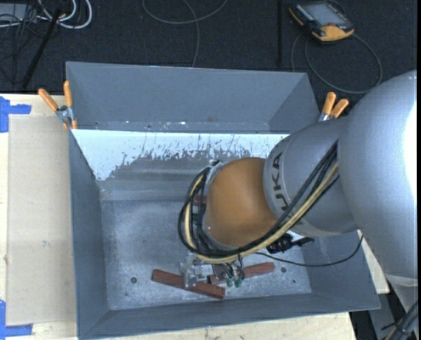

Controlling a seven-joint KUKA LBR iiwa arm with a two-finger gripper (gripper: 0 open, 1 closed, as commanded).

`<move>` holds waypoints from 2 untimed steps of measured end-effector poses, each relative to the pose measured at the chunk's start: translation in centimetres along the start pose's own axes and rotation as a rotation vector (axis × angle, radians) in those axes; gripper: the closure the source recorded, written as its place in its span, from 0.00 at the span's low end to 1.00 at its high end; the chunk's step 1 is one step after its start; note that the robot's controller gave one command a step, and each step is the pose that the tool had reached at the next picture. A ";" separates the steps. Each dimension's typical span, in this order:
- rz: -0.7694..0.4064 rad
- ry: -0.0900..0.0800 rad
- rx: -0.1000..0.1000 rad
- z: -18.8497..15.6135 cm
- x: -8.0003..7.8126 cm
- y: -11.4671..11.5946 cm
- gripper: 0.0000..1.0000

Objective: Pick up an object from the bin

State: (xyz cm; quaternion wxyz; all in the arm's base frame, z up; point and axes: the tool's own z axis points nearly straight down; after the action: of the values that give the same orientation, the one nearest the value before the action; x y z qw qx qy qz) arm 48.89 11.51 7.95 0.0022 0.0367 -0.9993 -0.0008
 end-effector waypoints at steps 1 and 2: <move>0.006 -0.032 -0.004 0.0 -0.7 -0.1 0.00; 0.007 -0.032 -0.004 0.0 -0.7 -0.1 0.00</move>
Offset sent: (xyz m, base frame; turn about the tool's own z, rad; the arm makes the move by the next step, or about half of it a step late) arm 0.0000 0.0000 0.0000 0.0000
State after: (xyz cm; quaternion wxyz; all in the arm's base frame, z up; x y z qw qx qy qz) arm 49.61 11.49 7.98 -0.0139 0.0332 -0.9993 -0.0032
